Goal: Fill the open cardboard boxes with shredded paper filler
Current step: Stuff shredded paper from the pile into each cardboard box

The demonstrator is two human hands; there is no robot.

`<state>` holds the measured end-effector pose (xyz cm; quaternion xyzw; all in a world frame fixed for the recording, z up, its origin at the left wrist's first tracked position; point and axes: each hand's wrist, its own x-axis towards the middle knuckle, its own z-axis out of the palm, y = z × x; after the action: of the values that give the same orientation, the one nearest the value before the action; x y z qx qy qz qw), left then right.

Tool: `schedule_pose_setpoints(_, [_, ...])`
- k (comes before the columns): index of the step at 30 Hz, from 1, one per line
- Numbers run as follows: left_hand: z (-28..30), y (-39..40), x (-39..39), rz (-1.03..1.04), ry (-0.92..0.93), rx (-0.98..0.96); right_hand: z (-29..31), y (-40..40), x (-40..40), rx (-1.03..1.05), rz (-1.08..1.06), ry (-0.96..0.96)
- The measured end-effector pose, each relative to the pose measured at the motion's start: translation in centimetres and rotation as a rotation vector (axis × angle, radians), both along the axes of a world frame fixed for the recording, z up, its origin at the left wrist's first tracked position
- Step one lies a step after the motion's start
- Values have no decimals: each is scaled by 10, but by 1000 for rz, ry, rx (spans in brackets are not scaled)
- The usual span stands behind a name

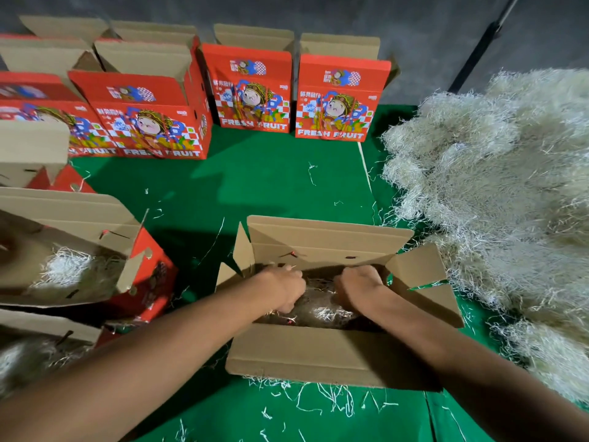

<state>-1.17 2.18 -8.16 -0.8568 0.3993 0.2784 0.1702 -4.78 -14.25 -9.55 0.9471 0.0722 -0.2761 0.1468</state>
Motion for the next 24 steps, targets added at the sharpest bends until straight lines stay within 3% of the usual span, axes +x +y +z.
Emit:
schedule_pose_setpoints(2, [1,-2,-1,56,-5,-179,-1,1,2,109,45,-113])
schedule_pose_setpoints(4, [-4,-4,-3,110,36,-231,-5,5,4,291,7,-103])
schedule_pose_setpoints(8, [-31,-2,-7,121,178,21,-21,7,0,465,-82,272])
schedule_pose_setpoints(10, [-44,1,-6,63,179,91,-32,4,-8,406,14,356])
schedule_pose_setpoints(12, [-51,2,-5,47,145,79,-39,-1,-13,298,99,319])
schedule_pose_setpoints(20, [-47,0,5,82,98,18,-35,-20,-16,-49,78,445])
schedule_pose_setpoints(24, [-32,-2,2,106,86,-4,-26,-23,-17,-174,117,365])
